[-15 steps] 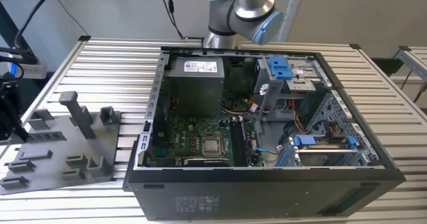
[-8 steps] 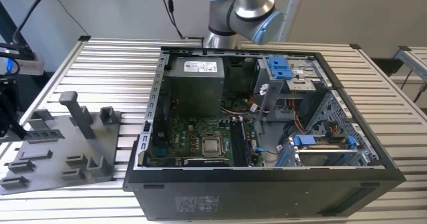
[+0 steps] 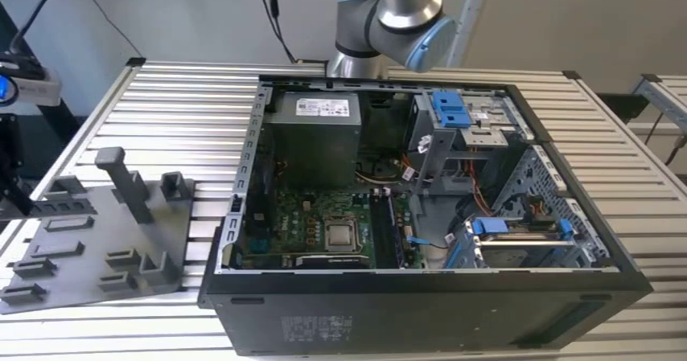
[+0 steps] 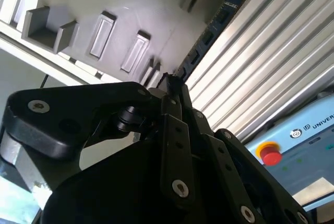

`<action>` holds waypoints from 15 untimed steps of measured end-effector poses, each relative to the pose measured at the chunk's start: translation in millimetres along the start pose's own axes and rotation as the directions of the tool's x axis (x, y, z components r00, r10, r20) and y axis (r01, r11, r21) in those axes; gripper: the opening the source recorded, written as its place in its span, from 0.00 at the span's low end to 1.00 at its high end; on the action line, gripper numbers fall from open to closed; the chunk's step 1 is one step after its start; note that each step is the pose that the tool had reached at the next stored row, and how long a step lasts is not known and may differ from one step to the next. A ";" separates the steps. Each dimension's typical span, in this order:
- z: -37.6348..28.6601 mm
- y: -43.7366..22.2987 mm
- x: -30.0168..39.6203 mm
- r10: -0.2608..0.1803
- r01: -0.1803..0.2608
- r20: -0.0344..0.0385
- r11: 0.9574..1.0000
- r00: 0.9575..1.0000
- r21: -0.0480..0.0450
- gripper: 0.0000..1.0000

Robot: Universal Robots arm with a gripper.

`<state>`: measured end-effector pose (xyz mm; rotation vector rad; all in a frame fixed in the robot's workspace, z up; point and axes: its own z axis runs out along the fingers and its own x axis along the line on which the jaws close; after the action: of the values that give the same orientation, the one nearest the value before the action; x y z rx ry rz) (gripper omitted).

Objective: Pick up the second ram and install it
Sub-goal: 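Pick up the second ram and move it above second insertion slot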

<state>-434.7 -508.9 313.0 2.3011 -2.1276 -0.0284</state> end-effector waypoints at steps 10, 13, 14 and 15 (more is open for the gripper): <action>-22.1 0.4 -0.2 0.000 0.000 0.000 1.000 1.000 0.000 0.14; -27.2 0.5 -0.2 0.000 0.000 0.000 1.000 1.000 0.000 0.14; -28.7 0.5 -0.3 0.000 0.000 0.000 1.000 1.000 0.000 0.14; -30.1 0.5 -0.3 0.000 0.000 0.000 1.000 1.000 0.000 0.14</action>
<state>-434.7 -508.8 343.1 2.3010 -2.1276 -0.0285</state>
